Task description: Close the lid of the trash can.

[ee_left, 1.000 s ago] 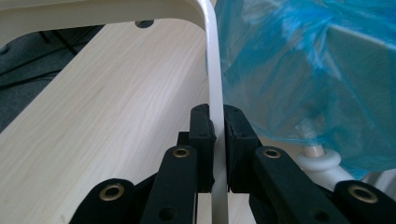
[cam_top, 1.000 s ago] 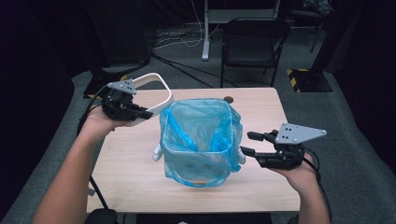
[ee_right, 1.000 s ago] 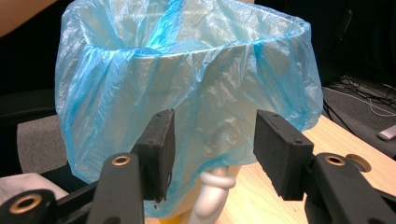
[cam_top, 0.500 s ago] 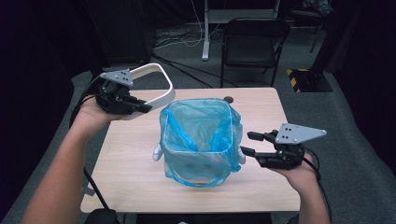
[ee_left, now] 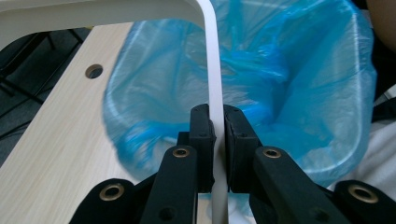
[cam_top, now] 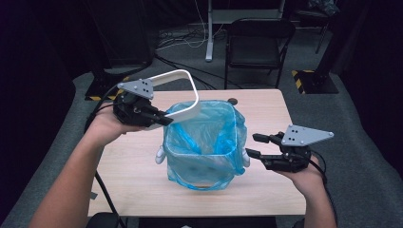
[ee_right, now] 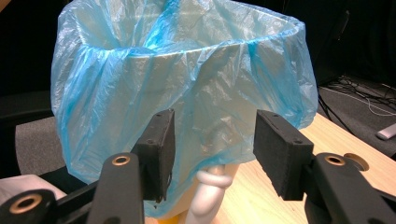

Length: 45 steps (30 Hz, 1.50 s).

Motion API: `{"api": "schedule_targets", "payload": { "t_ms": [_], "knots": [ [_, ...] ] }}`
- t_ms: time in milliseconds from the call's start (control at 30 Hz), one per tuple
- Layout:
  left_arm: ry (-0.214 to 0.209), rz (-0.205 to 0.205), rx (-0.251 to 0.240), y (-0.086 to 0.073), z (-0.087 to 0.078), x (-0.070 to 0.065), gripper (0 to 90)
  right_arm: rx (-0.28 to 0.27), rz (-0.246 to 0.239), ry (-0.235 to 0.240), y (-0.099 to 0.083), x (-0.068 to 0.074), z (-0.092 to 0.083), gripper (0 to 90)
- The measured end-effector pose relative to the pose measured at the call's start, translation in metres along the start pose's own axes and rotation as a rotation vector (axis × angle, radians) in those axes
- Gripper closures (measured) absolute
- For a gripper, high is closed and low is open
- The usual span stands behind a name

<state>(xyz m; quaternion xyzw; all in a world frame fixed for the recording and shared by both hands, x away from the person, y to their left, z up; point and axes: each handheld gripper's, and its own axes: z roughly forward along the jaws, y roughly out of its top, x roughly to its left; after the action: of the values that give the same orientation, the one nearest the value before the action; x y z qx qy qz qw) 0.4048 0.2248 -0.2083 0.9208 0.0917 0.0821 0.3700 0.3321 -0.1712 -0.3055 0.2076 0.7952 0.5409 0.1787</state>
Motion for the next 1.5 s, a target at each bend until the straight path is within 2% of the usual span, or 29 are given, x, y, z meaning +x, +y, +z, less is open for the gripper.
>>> {"api": "schedule_targets", "payload": {
  "t_ms": [267,567,1067,1500],
  "knots": [
    [-0.05,0.072,0.001,0.014,0.011,-0.02,82.9,-0.002,0.003,-0.002,0.0,-0.001,-0.001,47.9],
    [-0.095,0.125,0.007,0.024,0.019,-0.041,82.9,-0.003,0.003,-0.004,-0.001,-0.002,-0.001,47.9],
    [-0.141,0.176,-0.007,0.035,0.025,-0.063,82.8,-0.005,0.009,-0.01,-0.002,-0.004,0.0,48.1],
    [-0.177,0.215,-0.021,0.04,0.034,-0.072,82.9,-0.008,0.01,-0.012,-0.002,-0.004,0.0,48.1]
  ]
}}
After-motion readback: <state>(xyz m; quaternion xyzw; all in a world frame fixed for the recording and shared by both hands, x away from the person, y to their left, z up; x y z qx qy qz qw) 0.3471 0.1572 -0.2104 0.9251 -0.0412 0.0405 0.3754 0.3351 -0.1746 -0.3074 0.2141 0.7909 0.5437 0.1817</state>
